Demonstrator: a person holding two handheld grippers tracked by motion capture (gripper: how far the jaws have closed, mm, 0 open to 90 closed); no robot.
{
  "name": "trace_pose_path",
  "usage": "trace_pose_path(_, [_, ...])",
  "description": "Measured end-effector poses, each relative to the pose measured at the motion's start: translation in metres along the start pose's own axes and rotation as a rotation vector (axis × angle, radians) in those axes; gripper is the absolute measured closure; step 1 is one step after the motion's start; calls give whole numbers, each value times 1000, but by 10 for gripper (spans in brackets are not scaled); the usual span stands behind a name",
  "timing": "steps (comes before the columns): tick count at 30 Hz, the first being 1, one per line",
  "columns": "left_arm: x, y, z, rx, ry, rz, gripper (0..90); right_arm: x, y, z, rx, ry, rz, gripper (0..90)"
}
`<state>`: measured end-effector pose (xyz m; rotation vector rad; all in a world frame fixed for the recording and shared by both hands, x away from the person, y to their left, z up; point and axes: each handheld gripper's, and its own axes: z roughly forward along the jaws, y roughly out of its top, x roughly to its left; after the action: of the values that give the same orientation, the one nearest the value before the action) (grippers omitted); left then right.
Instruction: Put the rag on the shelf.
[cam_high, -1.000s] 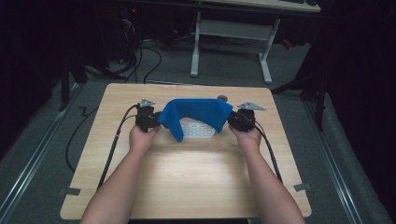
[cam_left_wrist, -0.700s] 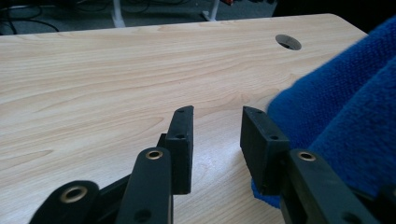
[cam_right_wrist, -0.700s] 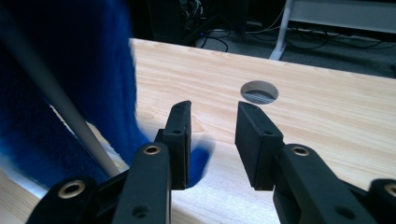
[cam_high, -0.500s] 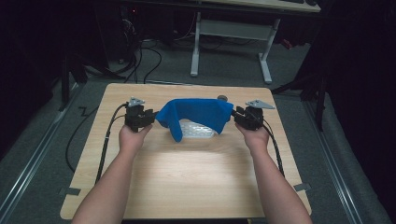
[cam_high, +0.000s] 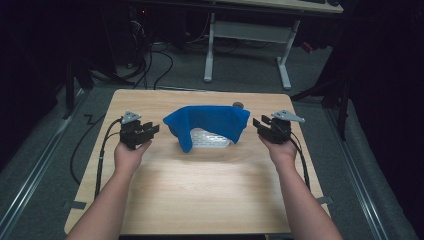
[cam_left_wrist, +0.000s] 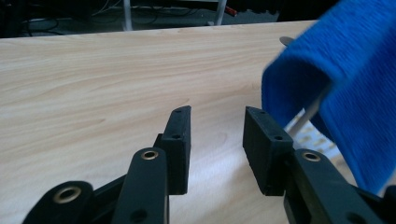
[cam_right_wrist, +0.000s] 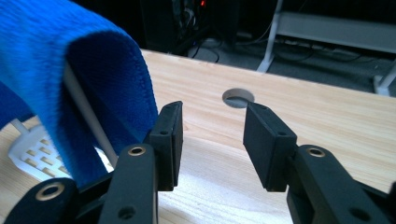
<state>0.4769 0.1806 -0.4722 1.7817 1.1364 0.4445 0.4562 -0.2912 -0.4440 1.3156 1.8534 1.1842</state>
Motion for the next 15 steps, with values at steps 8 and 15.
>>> trace_pose_path(8, [-2, -26, -36, -19, -16, -4, 609, -2, -6, -26, 7, -23, -63, 520])
trace_pose_path(15, [-20, -44, -64, -27, -19, 51, 576, 11, -10, -56, -6, 2, -112, 471])
